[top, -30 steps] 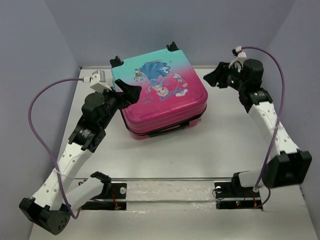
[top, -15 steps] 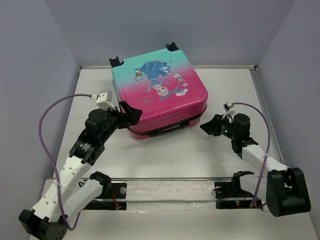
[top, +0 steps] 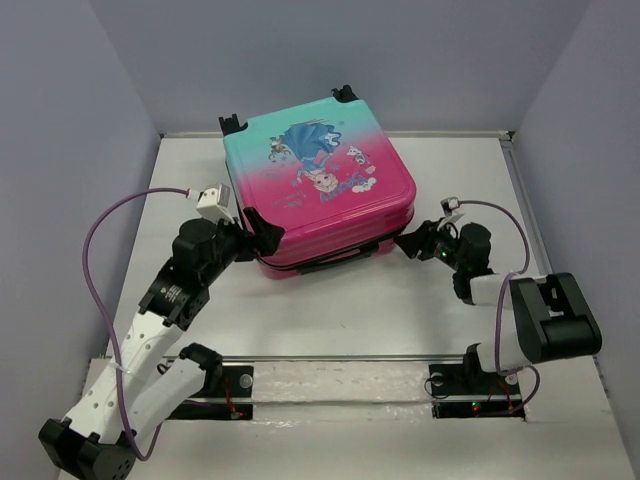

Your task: Pack the luggage

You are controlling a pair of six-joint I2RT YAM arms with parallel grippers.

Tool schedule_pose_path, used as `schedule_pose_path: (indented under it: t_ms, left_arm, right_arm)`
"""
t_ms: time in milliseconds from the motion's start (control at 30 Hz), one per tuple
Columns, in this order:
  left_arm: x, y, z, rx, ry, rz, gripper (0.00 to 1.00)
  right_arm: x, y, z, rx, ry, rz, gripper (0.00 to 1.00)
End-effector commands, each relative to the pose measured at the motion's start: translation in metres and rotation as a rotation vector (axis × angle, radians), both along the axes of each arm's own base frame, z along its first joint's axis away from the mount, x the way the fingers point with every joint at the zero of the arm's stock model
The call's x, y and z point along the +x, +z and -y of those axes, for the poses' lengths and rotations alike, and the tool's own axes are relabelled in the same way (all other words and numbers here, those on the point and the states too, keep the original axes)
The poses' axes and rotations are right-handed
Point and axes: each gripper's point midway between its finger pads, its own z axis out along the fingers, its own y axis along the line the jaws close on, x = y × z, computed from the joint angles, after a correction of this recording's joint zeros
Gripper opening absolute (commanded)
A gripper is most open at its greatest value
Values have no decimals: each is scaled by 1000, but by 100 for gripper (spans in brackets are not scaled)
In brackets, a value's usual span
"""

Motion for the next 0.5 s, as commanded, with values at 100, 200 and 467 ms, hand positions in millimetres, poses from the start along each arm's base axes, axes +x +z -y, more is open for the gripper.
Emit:
schedule_pose_path:
  t_ms: [100,200,467]
  left_arm:
    - [-4,8,10,-14,-62,16,99]
    - [-4,9,8,-9,-53,22,99]
    - [0,-4,17,-29,-81,-1,99]
  right_arm:
    - [13,48,-20,103,109,205,51]
    - [11,50,-26,137,132,212,47]
    - [3,72,-36,189,156,259,7]
